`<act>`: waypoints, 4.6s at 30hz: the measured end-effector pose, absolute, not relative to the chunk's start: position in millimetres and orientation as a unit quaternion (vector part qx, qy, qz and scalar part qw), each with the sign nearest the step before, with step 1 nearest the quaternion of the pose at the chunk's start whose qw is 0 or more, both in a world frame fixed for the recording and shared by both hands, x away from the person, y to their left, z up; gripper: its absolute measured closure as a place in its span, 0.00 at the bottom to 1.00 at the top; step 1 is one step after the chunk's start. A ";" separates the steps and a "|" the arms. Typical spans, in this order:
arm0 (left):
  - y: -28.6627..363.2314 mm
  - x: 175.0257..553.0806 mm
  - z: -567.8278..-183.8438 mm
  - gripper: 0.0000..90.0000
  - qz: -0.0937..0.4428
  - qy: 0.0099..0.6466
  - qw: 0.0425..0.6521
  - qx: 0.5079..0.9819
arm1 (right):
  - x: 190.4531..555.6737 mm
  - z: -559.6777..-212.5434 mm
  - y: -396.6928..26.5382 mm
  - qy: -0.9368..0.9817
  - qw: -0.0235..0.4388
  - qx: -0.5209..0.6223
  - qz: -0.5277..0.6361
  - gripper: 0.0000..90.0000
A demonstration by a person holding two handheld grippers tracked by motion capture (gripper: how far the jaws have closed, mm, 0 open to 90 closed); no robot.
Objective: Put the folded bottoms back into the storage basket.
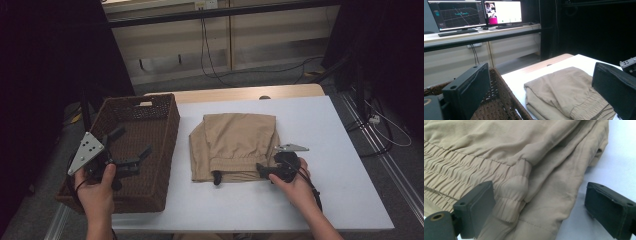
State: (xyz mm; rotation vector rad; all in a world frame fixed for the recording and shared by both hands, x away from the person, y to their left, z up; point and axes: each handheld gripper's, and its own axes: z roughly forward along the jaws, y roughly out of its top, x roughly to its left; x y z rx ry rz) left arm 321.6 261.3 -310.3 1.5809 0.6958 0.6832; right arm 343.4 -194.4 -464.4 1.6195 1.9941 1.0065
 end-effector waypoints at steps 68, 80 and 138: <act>135.4 371.2 -332.5 0.00 0.172 0.333 0.566 0.734 | 298.0 -442.9 -241.0 0.713 0.216 0.520 0.417 0.87; 117.9 393.1 -357.2 0.01 0.167 0.357 0.541 0.743 | 297.4 -444.2 -239.8 0.713 0.218 0.521 0.415 0.87; 70.1 475.4 -446.6 0.08 0.143 0.412 0.440 0.785 | 296.4 -444.5 -237.6 0.719 0.224 0.515 0.410 0.87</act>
